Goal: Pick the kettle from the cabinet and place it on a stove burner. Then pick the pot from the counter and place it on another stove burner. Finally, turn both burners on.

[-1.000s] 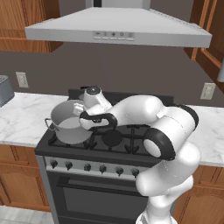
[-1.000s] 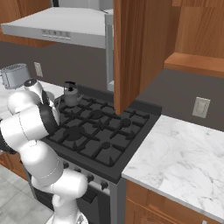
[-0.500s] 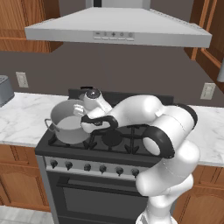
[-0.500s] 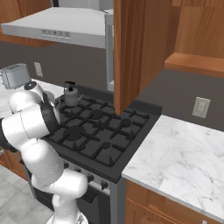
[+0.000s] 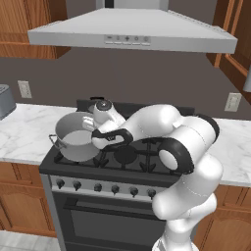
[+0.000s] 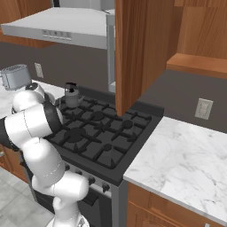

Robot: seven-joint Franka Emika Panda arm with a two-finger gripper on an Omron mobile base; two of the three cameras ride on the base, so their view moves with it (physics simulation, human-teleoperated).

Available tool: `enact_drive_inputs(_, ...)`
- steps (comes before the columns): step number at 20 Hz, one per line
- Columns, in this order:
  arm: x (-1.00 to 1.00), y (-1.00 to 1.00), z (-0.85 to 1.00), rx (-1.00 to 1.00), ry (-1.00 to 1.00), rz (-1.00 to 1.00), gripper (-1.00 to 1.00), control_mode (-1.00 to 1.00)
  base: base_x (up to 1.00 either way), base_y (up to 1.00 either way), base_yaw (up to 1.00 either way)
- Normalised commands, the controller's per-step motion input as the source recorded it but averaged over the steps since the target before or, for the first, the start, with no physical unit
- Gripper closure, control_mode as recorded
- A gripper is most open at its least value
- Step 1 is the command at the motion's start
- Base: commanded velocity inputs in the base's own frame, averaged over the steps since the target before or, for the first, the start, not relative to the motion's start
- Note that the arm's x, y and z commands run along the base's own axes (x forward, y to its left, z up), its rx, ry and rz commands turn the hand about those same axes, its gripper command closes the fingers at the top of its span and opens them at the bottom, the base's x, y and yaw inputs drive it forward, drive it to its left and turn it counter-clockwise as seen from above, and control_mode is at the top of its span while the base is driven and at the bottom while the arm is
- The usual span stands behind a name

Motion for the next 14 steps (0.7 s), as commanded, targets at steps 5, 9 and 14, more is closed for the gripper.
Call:
enact_drive_inputs(5,0.01,0.00,-0.01,0.00,0.00,0.00,1.00,-1.00,0.00,0.00,0.00)
enact_drive_inputs(9,0.00,0.03,-0.09,0.00,0.00,-0.01,-1.00,-1.00,0.00,0.00,0.00)
enact_drive_inputs(14,0.00,0.01,-0.06,0.00,-0.01,-0.01,-1.00,-1.00,0.00,0.00,0.00)
